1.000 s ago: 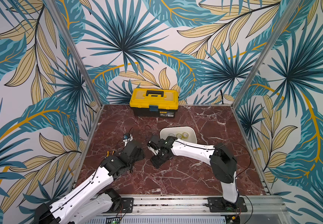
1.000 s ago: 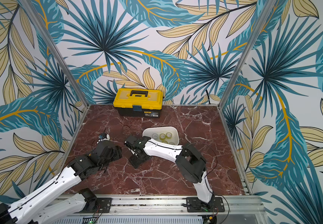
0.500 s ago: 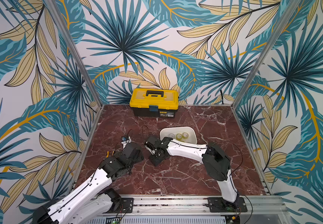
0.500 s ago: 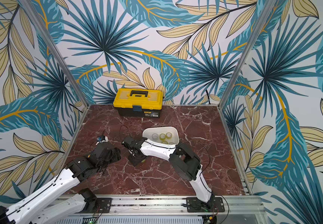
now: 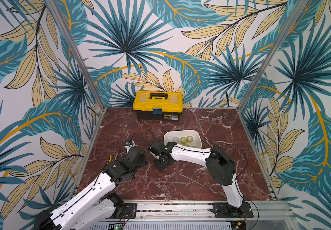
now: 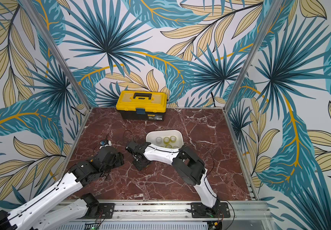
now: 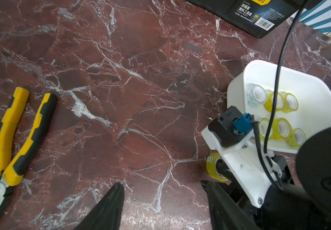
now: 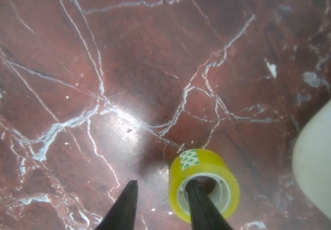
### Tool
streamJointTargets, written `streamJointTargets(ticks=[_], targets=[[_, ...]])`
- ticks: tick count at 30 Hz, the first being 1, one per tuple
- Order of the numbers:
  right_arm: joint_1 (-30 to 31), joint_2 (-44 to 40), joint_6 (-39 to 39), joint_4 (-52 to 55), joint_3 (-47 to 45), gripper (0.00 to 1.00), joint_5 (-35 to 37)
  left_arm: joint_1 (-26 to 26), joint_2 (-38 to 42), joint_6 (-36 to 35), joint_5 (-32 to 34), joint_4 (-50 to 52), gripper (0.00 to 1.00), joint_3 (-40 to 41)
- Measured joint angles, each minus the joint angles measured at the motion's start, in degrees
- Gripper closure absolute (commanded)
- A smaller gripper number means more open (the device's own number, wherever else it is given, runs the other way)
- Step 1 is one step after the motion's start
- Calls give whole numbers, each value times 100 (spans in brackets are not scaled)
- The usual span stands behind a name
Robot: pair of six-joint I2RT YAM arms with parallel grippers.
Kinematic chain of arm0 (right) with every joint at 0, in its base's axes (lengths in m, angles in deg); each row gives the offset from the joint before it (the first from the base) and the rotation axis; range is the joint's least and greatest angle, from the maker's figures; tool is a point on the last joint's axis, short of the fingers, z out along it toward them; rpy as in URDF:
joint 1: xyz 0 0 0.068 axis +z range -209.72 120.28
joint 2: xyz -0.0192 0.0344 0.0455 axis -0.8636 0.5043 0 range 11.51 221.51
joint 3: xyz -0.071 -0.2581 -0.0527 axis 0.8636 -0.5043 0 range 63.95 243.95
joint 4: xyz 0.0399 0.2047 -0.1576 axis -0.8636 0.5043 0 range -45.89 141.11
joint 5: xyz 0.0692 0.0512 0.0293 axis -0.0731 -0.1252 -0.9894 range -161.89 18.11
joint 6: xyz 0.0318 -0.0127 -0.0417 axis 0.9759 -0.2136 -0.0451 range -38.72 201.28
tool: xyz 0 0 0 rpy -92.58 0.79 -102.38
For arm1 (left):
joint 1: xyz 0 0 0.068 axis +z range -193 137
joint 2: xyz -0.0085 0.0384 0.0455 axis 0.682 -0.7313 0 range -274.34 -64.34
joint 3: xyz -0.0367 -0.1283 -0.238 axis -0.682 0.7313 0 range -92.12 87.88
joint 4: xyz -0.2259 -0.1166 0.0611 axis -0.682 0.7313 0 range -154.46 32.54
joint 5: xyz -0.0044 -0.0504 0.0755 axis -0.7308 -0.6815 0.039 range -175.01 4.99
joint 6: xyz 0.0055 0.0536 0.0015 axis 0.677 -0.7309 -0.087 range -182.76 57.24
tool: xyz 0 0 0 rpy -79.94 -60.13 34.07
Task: Put the transparent tape into the storage box
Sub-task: Pick up the tape at the center of the board, then place the tape in the storage box.
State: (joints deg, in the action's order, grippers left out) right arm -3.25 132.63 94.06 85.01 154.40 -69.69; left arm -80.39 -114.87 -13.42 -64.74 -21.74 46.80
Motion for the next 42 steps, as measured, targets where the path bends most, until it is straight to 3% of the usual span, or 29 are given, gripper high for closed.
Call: streamJointTargets(ticks=[2, 8, 18, 28, 35, 42], targets=[[0, 0, -15, -20, -48, 63, 13, 0, -7, 17, -13, -4, 29, 48], [2, -7, -68, -17, -76, 99, 17, 0, -26, 37, -13, -33, 29, 76], [9, -46, -87, 146, 140, 100, 55, 0, -13, -9, 146, 131, 30, -48], [-111, -586, -76, 774, 1425, 100, 17, -2, -101, -505, 407, 352, 29, -1056], [-940, -717, 240, 962, 1740, 100, -341, -2, -743, -778, 313, 168, 29, -1139], [-1768, -260, 485, 1073, 2000, 100, -817, 0, -1521, -957, 125, -114, 29, -1285]])
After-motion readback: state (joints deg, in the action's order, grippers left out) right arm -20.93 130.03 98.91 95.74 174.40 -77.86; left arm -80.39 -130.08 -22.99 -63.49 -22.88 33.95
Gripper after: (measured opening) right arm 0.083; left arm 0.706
